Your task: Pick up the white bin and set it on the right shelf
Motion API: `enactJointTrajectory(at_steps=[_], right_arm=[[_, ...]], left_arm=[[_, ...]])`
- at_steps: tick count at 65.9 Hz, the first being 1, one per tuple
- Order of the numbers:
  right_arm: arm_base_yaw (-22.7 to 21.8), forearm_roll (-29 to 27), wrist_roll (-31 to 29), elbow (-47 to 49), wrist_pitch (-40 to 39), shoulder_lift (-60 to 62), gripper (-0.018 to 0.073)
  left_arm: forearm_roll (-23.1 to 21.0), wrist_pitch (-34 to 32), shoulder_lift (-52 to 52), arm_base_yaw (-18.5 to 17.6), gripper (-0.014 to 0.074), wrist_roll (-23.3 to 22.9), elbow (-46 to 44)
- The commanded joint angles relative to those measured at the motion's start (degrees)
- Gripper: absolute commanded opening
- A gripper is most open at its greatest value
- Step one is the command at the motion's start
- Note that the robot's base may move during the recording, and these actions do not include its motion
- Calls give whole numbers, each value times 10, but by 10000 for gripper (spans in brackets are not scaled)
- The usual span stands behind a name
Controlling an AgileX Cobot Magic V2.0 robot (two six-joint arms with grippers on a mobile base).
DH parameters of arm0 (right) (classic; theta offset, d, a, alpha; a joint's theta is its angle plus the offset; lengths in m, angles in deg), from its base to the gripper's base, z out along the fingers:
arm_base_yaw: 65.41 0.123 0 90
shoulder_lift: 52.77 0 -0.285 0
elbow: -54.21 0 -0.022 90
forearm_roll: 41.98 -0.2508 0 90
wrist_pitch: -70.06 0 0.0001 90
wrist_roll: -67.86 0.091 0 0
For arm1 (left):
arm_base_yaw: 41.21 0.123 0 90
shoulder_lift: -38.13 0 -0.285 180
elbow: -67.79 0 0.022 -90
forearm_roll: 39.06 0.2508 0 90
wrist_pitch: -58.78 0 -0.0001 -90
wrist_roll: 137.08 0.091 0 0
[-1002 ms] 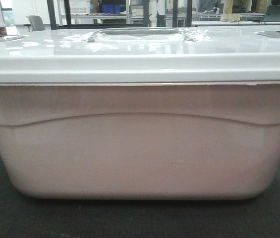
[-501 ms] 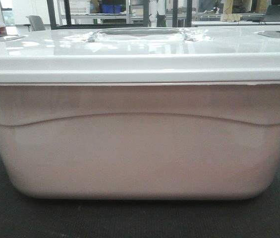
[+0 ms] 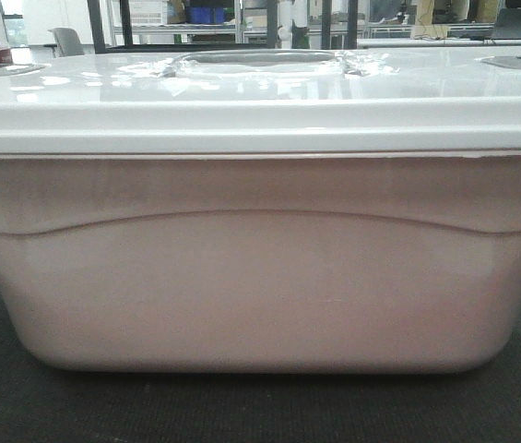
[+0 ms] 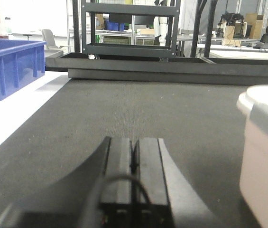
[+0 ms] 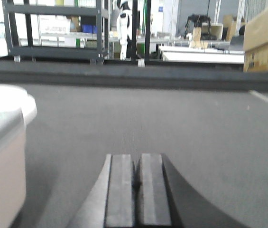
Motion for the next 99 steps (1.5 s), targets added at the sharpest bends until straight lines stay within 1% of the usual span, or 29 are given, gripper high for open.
enactJointTrajectory(at_steps=[1,8,18,26,29,35,38,46,52,58,64,73,78,88,99], right_arm=[[-3,15,-2,77,7,-2,39],[-3,20,-2,151,87,-33,39],[-3,19,-1,261,184,-125,39],[-3,16,-1,341,256,-222,39],[-3,16,-1,373,294,-262,39],[-3,15,-1,434,359,-338,39],[-3,15,-1,466,407,-378,39],[-3,15,-1,539,508,-467,39],[-3,15,-1,580,569,-522,39],[-3,14,-1,602,596,-563,39],[-3,6,-1,605,593,-596,39],[-3,-22,-1,605,598,-630,39],[-3,-44,-1,605,610,-646,39],[-3,-75,-1,605,627,-670,39],[-3,-77,-1,605,627,-690,39]], left_arm=[[3,-10,-5,-1,-126,0,-60],[3,40,-27,-1,-126,0,-117],[3,144,-100,-1,-126,0,-212],[3,191,-187,-1,-126,0,-276],[3,207,-224,-1,-126,0,-299],[0,268,-296,-1,-126,0,-346],[0,299,-334,-1,-126,0,-371],[-13,359,-425,-1,-126,0,-431],[-38,410,-479,-1,-126,0,-469],[-66,445,-530,-1,-126,0,-500],[-91,462,-575,-1,-126,0,-516],[-152,463,-631,-1,-126,0,-526],[-171,458,-653,-1,-126,0,-526],[-169,450,-687,-1,-126,0,-526],[-158,446,-707,-1,-126,0,-526]])
